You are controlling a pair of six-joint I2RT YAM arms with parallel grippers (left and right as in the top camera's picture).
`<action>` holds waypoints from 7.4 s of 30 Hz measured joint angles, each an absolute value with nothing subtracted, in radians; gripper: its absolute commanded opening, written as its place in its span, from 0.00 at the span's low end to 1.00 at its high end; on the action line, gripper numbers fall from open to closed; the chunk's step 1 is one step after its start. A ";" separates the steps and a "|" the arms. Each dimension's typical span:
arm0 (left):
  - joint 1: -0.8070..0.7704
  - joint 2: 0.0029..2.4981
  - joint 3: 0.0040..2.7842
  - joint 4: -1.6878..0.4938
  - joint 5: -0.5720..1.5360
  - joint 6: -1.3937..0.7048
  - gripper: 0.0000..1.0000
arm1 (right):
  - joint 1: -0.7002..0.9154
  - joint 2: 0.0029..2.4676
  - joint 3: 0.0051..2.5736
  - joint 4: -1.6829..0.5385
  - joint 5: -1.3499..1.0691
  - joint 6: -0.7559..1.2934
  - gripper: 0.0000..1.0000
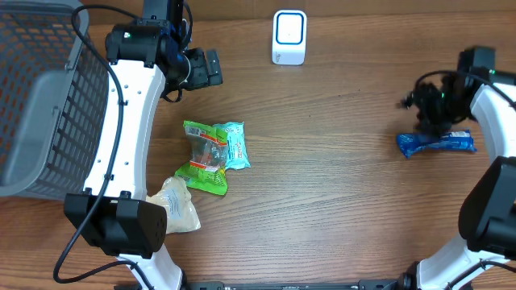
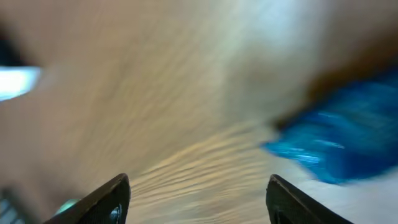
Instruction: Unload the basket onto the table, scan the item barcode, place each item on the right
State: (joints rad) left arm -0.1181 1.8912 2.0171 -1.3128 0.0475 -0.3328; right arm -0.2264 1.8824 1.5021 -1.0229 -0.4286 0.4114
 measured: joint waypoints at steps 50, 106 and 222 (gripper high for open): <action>-0.118 1.891 2.017 -1.344 0.063 -0.333 1.00 | 0.457 1.877 1.573 -0.826 -0.447 0.500 0.04; 0.119 1.891 2.204 -1.559 0.014 -0.224 1.00 | 0.154 1.874 1.081 -0.652 -0.524 0.344 0.71; 0.119 1.891 2.204 -1.559 0.014 -0.224 1.00 | 0.114 1.542 1.310 -0.642 -0.908 -0.275 0.04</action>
State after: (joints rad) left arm 0.1192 1.8908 2.2036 -1.5585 0.0143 -0.2241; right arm 0.1139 1.5417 1.3102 -0.6422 -0.9081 -0.2749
